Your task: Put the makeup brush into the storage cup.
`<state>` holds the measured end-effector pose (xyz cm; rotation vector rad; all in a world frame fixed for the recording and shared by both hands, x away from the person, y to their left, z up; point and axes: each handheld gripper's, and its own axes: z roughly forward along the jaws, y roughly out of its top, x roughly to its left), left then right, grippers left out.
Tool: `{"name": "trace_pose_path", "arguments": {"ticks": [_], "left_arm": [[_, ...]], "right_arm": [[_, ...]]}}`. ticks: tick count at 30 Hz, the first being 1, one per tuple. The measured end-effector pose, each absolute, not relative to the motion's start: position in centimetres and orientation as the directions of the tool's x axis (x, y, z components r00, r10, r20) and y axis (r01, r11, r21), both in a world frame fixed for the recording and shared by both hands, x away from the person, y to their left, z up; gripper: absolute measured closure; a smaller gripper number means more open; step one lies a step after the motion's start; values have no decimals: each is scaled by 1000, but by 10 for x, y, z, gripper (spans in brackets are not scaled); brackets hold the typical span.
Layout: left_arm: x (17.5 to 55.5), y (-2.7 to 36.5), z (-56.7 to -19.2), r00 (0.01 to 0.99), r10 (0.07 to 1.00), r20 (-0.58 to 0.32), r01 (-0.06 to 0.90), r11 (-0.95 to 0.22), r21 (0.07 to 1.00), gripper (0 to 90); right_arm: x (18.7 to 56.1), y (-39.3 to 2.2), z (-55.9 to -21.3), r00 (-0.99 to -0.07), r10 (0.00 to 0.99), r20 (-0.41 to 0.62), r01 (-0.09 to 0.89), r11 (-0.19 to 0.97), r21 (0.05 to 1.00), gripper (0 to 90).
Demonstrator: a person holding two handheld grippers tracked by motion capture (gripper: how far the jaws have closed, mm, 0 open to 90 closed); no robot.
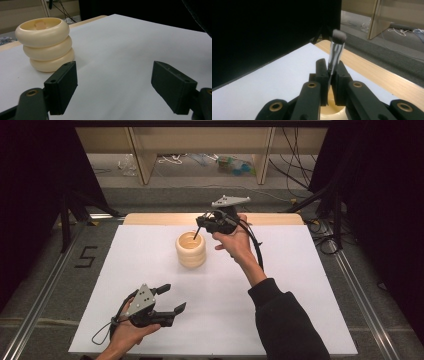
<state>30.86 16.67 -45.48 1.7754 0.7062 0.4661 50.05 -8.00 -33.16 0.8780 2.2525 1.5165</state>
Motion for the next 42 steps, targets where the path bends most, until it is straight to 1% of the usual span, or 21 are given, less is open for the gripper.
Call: {"name": "trace_pose_path", "arguments": {"ticks": [8, 15, 18, 26, 42], "left_arm": [[309, 167, -454, 745, 666, -28, 224, -210, 952, 212], [309, 167, -454, 745, 667, -29, 225, -210, 952, 212], [309, 167, -454, 744, 667, -30, 224, -208, 952, 212], [309, 167, -454, 744, 667, -29, 223, -207, 953, 212], [308, 168, -453, 744, 667, -29, 222, -206, 953, 213]], "right_arm": [[508, -79, -335, -761, 640, 106, 348, 265, 899, 850], [511, -75, -340, -760, 642, 96, 345, 275, 897, 851], [513, -72, -341, -762, 639, 108, 356, 273, 894, 851], [516, -62, -343, -763, 641, 84, 345, 294, 892, 850], [523, -54, -356, -758, 649, 69, 370, 340, 864, 850]]}}
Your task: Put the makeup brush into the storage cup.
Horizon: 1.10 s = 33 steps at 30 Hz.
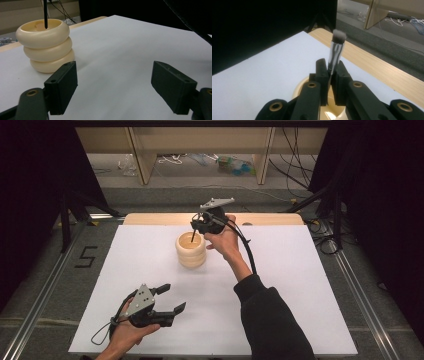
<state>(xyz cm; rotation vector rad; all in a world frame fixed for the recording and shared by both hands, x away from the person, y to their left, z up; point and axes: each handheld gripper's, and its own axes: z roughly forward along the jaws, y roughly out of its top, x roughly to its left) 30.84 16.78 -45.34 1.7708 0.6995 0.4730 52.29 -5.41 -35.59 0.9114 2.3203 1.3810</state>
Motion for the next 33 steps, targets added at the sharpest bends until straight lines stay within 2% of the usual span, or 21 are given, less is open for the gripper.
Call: {"name": "trace_pose_path", "arguments": {"ticks": [22, 26, 31, 33], "left_arm": [[308, 168, -453, 747, 664, -28, 222, -209, 952, 216], [308, 168, -453, 748, 663, -31, 224, -208, 952, 218], [309, 167, -454, 752, 658, -29, 220, -209, 953, 218], [308, 168, -453, 749, 662, -28, 222, -211, 952, 217]], "right_arm": [[530, -39, -379, -764, 643, 47, 398, 412, 820, 844], [529, -38, -380, -749, 661, 47, 410, 406, 816, 685], [524, -38, -372, -716, 697, -24, 381, 419, 824, 454], [521, -40, -368, -704, 709, -28, 377, 407, 832, 415]]}}
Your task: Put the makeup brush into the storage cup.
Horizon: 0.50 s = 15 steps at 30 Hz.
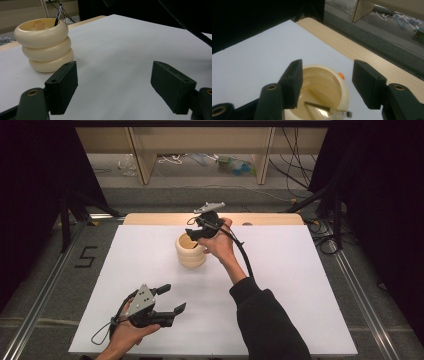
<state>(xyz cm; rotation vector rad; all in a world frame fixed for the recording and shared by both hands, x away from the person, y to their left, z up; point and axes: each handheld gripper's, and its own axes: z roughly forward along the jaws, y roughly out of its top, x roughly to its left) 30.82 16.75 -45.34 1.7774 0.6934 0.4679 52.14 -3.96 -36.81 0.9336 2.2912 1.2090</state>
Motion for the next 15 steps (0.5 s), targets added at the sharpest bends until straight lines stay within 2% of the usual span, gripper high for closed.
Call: {"name": "trace_pose_path", "arguments": {"ticks": [7, 15], "left_arm": [[308, 167, -454, 750, 660, -40, 228, -201, 953, 217], [309, 168, -454, 745, 666, -30, 225, -208, 952, 216]], "right_arm": [[510, -50, -359, -714, 700, -19, 361, 391, 847, 393], [493, -63, -351, -736, 677, 3, 327, 352, 877, 299]]}}
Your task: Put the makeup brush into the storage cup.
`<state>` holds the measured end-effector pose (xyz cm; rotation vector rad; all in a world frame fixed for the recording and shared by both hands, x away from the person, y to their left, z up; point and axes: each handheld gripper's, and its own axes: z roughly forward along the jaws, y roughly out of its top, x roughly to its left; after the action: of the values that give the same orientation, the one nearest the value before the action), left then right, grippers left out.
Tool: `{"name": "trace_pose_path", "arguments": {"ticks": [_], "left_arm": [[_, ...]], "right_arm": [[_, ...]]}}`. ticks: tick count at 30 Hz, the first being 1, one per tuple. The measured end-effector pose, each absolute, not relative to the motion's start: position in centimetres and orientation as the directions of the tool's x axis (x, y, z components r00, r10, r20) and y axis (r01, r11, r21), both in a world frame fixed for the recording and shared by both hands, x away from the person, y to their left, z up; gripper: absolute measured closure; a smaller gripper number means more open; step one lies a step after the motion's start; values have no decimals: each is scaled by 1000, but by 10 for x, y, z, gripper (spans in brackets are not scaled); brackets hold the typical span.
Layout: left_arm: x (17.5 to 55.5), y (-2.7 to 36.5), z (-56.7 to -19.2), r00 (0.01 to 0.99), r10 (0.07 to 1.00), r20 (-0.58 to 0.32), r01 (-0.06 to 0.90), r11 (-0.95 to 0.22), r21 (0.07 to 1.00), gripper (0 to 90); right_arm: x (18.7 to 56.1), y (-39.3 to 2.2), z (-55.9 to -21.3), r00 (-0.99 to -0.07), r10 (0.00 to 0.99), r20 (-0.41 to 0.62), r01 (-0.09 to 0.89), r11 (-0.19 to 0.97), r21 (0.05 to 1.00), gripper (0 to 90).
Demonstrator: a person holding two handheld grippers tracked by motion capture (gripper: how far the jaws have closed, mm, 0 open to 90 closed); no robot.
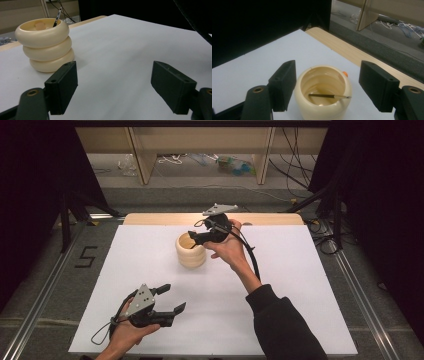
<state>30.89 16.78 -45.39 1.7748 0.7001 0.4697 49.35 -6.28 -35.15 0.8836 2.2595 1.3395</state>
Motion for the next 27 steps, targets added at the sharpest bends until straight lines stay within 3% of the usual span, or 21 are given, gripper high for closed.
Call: {"name": "trace_pose_path", "arguments": {"ticks": [27], "left_arm": [[309, 167, -455, 742, 669, -28, 229, -214, 950, 215]], "right_arm": [[436, -108, -353, -750, 661, 16, 266, 280, 922, 311]]}}
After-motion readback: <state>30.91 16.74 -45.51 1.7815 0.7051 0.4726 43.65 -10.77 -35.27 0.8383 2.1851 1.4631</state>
